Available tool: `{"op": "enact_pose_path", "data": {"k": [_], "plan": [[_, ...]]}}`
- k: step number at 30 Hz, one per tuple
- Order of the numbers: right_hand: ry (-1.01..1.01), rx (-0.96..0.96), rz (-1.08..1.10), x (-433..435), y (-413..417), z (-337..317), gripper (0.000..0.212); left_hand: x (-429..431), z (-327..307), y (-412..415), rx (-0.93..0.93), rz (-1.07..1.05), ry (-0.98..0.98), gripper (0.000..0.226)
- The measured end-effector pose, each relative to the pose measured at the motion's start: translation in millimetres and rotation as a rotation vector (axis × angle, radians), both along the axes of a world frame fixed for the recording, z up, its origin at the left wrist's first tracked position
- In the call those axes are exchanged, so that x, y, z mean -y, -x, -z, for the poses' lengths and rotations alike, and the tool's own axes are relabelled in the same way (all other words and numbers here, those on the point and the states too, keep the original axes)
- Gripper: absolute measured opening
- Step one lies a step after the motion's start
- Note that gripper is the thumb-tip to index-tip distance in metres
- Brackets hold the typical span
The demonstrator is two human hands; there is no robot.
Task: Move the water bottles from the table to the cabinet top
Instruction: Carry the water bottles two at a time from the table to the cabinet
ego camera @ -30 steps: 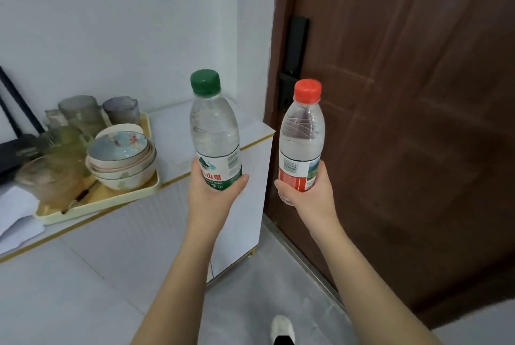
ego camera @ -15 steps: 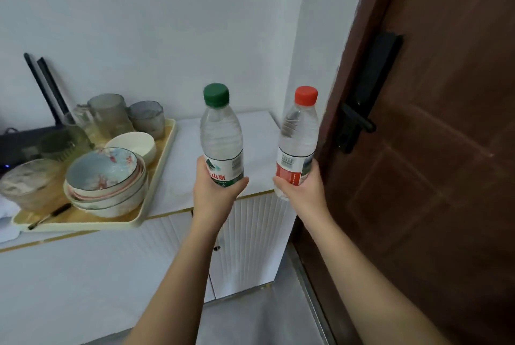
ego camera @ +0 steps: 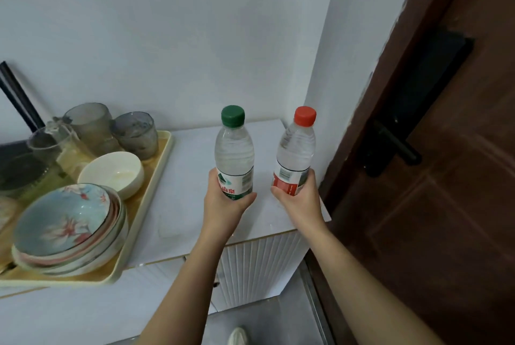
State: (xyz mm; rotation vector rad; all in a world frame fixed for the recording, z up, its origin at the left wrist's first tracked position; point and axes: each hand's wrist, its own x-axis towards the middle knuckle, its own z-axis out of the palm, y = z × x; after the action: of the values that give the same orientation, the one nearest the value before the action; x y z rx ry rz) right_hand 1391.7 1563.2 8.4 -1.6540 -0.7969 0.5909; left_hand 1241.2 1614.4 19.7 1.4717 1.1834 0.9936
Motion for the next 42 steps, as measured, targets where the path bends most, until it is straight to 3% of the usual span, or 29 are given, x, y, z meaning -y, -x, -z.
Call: {"op": "enact_pose_path", "data": {"k": [13, 22, 34, 42], "plan": [[0.003, 0.054, -0.022, -59.0, -26.8, 13.0, 0.067, -63.9, 19.2, -25.2, -0.042, 0.120, 0.004, 0.067], [0.094, 0.244, 0.033, -50.9, -40.2, 22.2, 0.075, -70.7, 8.0, -9.0, -0.286, 0.140, -0.136, 0.056], [0.051, 0.327, 0.099, -121.3, -62.3, 7.3, 0.060, -132.9, 2.1, -79.2, -0.307, 0.070, -0.173, 0.045], [0.115, 0.344, 0.172, -161.9, -84.8, 9.0, 0.034, -182.4, 6.4, -116.8, -0.325, 0.068, -0.153, 0.051]]}}
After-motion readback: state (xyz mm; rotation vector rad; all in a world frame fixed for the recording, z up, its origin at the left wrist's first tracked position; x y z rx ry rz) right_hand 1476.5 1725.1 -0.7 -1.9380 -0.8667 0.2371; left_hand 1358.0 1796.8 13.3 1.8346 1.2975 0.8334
